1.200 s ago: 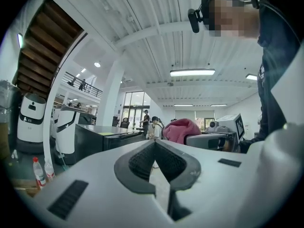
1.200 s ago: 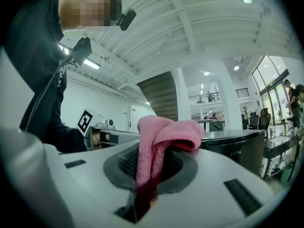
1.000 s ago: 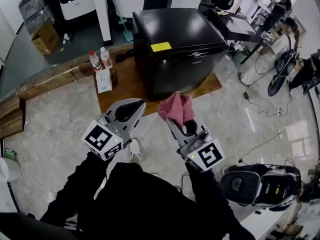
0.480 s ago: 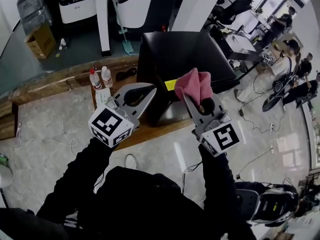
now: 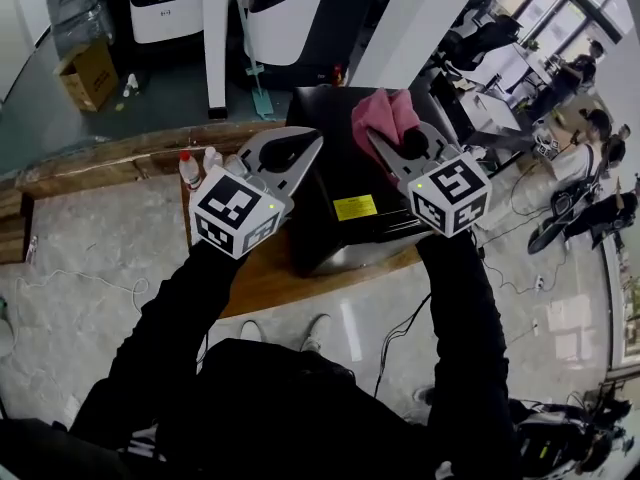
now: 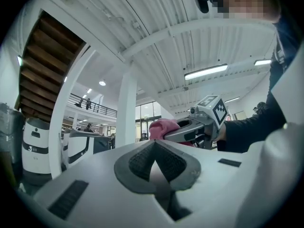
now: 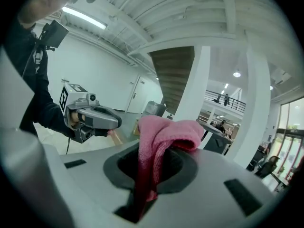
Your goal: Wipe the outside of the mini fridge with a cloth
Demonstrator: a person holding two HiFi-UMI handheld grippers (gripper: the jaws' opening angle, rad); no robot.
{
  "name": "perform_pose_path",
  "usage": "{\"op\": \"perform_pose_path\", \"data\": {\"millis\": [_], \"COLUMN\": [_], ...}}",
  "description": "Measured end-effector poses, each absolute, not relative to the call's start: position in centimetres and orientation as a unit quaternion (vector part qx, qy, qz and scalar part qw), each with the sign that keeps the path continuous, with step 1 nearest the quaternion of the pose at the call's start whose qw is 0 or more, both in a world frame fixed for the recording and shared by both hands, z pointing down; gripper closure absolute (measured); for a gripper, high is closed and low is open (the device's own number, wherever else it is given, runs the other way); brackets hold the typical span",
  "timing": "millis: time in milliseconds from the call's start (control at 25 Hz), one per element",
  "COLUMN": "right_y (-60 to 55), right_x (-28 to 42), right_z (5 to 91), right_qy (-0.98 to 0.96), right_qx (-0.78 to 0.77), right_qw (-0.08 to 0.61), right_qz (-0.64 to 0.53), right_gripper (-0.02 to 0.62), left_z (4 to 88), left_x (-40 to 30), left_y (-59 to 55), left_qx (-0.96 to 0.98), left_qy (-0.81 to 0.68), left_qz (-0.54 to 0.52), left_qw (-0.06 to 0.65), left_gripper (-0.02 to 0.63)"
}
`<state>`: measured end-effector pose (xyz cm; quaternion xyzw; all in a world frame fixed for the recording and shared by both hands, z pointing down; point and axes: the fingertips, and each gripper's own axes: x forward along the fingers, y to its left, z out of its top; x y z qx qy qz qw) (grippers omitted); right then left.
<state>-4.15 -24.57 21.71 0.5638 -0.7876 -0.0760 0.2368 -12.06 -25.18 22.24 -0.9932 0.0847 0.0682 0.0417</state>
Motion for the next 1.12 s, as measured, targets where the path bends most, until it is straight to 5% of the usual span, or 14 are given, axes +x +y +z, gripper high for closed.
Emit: {"op": "perform_pose_path", "data": {"millis": [760, 1120], "right_y": [-42.8, -43.3], "right_x": [-0.4, 1.2], "right_z": [33.3, 35.1], "right_qy": [-0.786, -0.785], "right_qx": [0.383, 0.348], "right_qw": [0.470, 0.498], "right_qz": [-0.123, -0.120], "right_gripper": [0.538, 0.541], "left_z": [27.1, 27.7], "left_x": [-6.4, -3.7], "left_y": [-34.5, -35.6], "left_qx": [-0.969, -0.966], "left_qy": [0.245, 0.255], "left_qz": [-0.008, -0.051], "left_qw": [0.014, 0.010], "left_gripper": [0.600, 0.600]}}
